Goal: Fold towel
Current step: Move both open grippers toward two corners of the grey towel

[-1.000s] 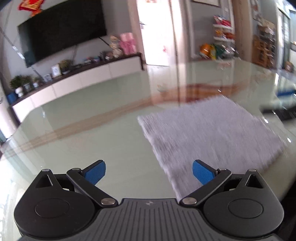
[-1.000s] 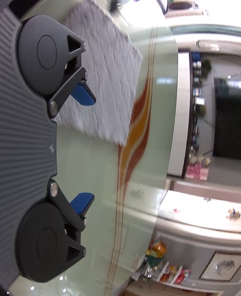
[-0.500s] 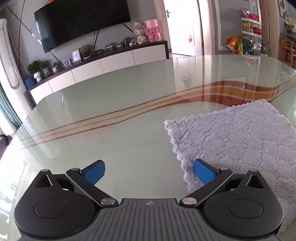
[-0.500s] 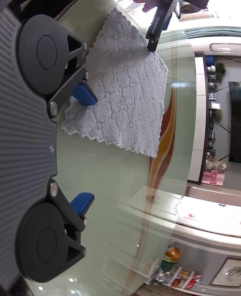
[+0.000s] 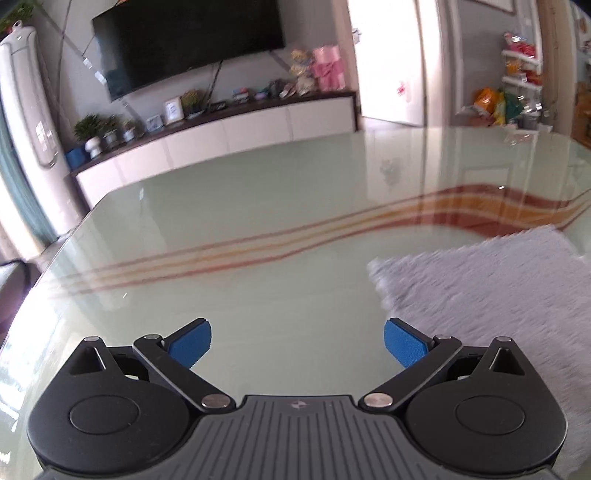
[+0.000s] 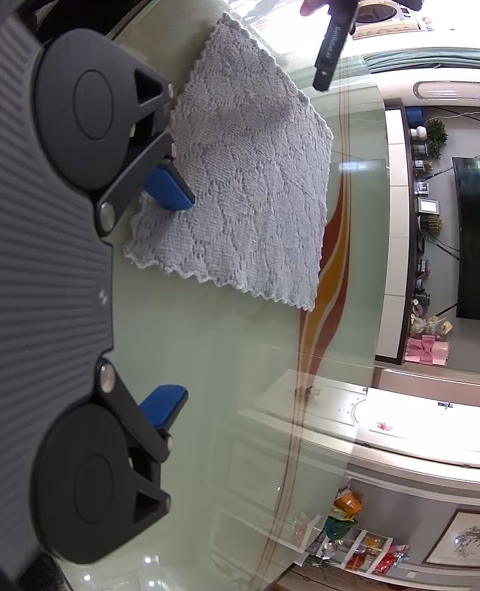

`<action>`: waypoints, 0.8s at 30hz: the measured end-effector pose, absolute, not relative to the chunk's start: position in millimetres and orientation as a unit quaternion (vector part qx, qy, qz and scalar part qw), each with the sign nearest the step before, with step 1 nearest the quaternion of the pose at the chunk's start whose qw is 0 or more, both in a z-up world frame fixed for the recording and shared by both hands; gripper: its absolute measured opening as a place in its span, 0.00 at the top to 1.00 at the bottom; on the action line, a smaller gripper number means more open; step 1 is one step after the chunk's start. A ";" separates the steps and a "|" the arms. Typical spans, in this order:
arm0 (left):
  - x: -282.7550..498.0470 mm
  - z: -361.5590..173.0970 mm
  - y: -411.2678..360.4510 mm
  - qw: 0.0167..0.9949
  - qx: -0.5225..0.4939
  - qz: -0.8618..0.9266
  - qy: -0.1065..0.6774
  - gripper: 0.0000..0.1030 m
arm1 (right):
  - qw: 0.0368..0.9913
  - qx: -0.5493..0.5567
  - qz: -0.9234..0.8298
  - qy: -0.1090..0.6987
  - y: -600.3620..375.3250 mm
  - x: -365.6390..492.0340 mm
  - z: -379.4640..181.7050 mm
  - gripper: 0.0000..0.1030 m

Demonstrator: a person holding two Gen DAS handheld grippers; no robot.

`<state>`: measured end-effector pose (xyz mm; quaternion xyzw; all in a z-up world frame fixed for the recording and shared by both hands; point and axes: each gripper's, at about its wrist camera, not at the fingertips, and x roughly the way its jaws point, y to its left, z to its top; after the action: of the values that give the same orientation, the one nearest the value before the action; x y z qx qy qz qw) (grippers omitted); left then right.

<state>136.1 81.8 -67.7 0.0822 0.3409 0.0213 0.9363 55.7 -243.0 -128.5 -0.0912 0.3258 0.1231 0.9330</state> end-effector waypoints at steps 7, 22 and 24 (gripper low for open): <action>151.5 -83.4 65.5 0.927 0.112 0.020 0.358 0.00 | 0.932 -0.088 0.122 0.330 -242.1 56.1 -127.7 0.00; 116.0 -65.1 87.0 0.931 0.075 0.006 0.358 0.02 | 0.932 -0.074 0.121 0.332 -253.4 55.2 -128.4 0.00; 106.9 -67.6 77.8 0.928 0.084 -0.015 0.362 0.01 | 0.933 -0.074 0.120 0.332 -254.1 54.9 -128.2 0.00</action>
<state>106.9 77.8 -67.6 0.0837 0.3618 -0.0152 0.9284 54.9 -254.1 -128.2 -0.0735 0.3319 0.1202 0.9327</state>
